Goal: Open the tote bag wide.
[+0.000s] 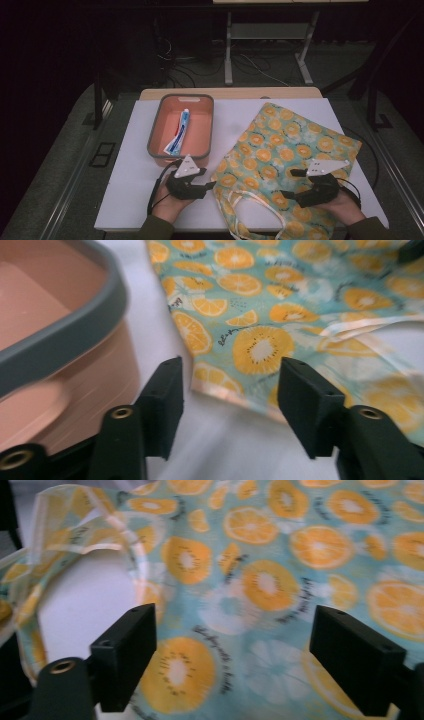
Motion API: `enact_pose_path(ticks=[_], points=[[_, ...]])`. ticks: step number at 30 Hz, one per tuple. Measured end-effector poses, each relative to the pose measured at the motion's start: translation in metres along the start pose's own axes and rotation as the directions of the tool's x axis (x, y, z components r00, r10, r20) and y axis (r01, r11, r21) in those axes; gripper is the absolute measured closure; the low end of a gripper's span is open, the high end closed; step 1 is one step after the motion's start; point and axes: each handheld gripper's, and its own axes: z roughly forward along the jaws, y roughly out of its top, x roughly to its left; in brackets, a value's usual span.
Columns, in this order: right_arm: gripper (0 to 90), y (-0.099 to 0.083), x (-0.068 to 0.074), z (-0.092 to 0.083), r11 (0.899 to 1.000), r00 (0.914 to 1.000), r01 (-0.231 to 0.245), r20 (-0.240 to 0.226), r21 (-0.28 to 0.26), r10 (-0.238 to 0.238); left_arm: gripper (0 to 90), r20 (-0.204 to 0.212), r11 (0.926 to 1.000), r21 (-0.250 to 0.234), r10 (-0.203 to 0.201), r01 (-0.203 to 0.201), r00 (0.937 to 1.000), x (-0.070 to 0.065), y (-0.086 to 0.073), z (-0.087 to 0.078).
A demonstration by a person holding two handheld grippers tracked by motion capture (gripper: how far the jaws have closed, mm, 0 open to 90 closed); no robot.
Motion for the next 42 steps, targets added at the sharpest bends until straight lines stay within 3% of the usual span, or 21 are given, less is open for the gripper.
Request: enact_pose_path(ticks=[4,8,9,13,17,22,23,27,28,29,30,32,36,42], points=[[26.9,0.005,0.016,0.014,0.998,0.9979,0.044,-0.049,0.036,-0.042,28.4,-0.001,0.9997,-0.002,-0.025,0.025,0.9997,0.005,-0.014,-0.016],[32.0,0.007,0.023,0.021,0.996,0.995,0.069,-0.075,0.049,-0.066,21.6,0.009,0.9991,-0.003,-0.043,0.043,0.999,0.01,-0.023,-0.023],[35.6,0.008,0.027,0.026,0.995,0.9932,0.082,-0.087,0.059,-0.077,16.0,0.01,0.999,-0.007,-0.045,0.045,0.9989,0.011,-0.025,-0.023],[39.0,0.008,0.03,0.033,0.992,0.9913,0.098,-0.097,0.082,-0.089,12.5,0.0,0.9991,-0.014,-0.04,0.04,0.9992,0.013,-0.025,-0.02],[42.0,0.006,0.031,0.039,0.987,0.9894,0.112,-0.105,0.114,-0.1,5.1,0.004,0.9993,0.018,-0.031,0.031,0.9995,0.015,-0.028,-0.017],[46.0,0.005,0.034,0.044,0.977,0.9848,0.149,-0.111,0.15,-0.134,0.0,-0.015,0.9987,0.023,-0.046,0.046,0.9988,0.022,-0.031,-0.016],[51.0,0.005,0.036,0.045,0.972,0.9815,0.179,-0.098,0.155,-0.165,0.0,-0.016,0.9988,0.021,-0.043,0.043,0.999,0.022,-0.031,-0.017],[67.5,0.007,0.038,0.046,0.966,0.9761,0.206,-0.103,0.154,-0.191,0.0,-0.01,0.9992,0.022,-0.033,0.033,0.9994,0.02,-0.03,-0.016],[67.5,0.007,0.038,0.046,0.966,0.9761,0.206,-0.103,0.154,-0.191,0.0,-0.009,0.9993,0.024,-0.029,0.029,0.9996,0.02,-0.03,-0.016],[76.4,0.007,0.038,0.047,0.968,0.9771,0.199,-0.107,0.154,-0.184,0.0,-0.009,0.9992,0.027,-0.03,0.03,0.9995,0.019,-0.03,-0.016],[76.4,0.007,0.038,0.047,0.968,0.9771,0.199,-0.107,0.154,-0.184,0.0,-0.01,0.9992,0.028,-0.03,0.03,0.9995,0.019,-0.03,-0.016],[88.6,0.008,0.035,0.048,0.97,0.9804,0.186,-0.095,0.158,-0.172,0.0,-0.011,0.9992,0.026,-0.029,0.029,0.9995,0.019,-0.03,-0.016],[89.4,0.009,0.033,0.049,0.973,0.9822,0.173,-0.101,0.154,-0.159,0.0,-0.01,0.9994,0.021,-0.027,0.027,0.9996,0.019,-0.029,-0.018],[89.6,0.024,0.023,0.056,0.982,0.9898,0.142,-0.036,0.129,-0.138,0.5,-0.007,0.9993,0.024,-0.027,0.027,0.9996,0.018,-0.029,-0.016]])
